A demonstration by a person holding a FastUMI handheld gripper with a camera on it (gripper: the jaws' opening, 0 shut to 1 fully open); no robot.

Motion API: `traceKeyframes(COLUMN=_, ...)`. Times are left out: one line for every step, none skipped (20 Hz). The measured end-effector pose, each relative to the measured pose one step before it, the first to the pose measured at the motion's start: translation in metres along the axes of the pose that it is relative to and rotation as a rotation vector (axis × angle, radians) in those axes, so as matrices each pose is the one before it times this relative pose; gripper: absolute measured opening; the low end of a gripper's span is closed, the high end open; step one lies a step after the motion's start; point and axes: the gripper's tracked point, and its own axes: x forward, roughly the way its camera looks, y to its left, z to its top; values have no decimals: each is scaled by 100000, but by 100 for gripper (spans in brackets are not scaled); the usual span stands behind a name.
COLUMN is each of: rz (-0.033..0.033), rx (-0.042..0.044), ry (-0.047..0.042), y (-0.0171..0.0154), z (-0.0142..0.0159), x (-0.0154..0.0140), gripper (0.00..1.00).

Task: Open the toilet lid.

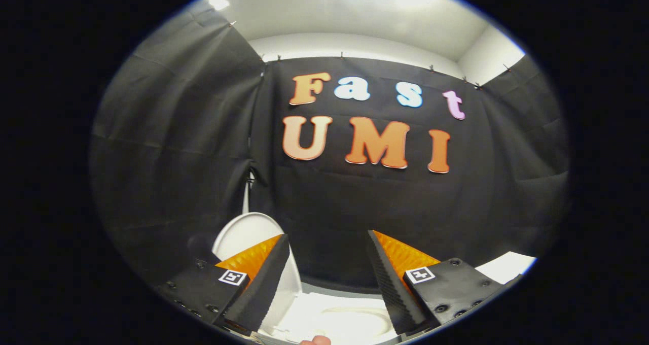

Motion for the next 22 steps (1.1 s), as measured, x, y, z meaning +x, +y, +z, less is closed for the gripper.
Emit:
traceKeyframes(rz=-1218, rx=1638, ry=-354, y=-1819, z=-138, x=-266, gripper=98)
traceKeyframes(rz=-1292, rx=1802, ry=-344, y=-1657, z=88, x=-395, gripper=98)
traceKeyframes(rz=-1311, rx=1544, ry=484, y=-1715, z=-274, x=-303, gripper=98)
traceKeyframes(rz=-1310, rx=851, ry=768, y=-1685, z=-312, x=-416, gripper=98)
traceKeyframes(rz=-896, rx=497, ry=176, y=-1491, z=-217, x=-540, gripper=98)
traceKeyframes(rz=-1184, rx=-274, ry=-117, y=-1516, z=-171, x=-511, gripper=98)
traceKeyframes(rz=-1263, rx=-255, ry=-82, y=-1351, z=-95, x=-575, gripper=98)
traceKeyframes(rz=1019, rx=1278, ry=1226, y=-781, z=-714, x=-673, gripper=98)
traceKeyframes(rz=2988, rx=746, ry=863, y=48, z=-1145, x=-1032, gripper=98)
traceKeyframes(rz=1991, rx=-905, ry=-217, y=-253, z=-1101, x=-1213, gripper=98)
traceKeyframes(rz=1497, rx=-1969, ry=13, y=-440, z=-1187, x=-1085, gripper=98)
traceKeyframes(rz=539, rx=-2020, ry=1229, y=-573, z=-1498, x=-1005, gripper=98)
traceKeyframes(rz=-387, rx=-1213, ry=3072, y=-772, z=-1961, x=-617, gripper=98)
traceKeyframes(rz=-1209, rx=-899, ry=3557, y=-724, z=-1795, x=-484, gripper=98)
traceKeyframes(rz=-557, rx=-1082, ry=2039, y=-415, z=-1353, x=-649, gripper=98)
traceKeyframes(rz=419, rx=-1194, ry=167, y=74, z=-993, x=-561, gripper=98)
traceKeyframes(rz=645, rx=-2084, ry=-330, y=212, z=-514, x=-677, gripper=98)
traceKeyframes(rz=272, rx=-2572, ry=582, y=265, z=-662, x=-295, gripper=98)
traceKeyframes(rz=-427, rx=-2160, ry=1315, y=51, z=-867, x=-37, gripper=98)
traceKeyframes(rz=-203, rx=-1533, ry=482, y=131, z=-370, x=-187, gripper=98)
traceKeyframes(rz=425, rx=-746, ry=-1582, y=414, z=478, x=-394, gripper=98)
traceKeyframes(rz=1055, rx=142, ry=-2455, y=464, z=731, x=-405, gripper=98)
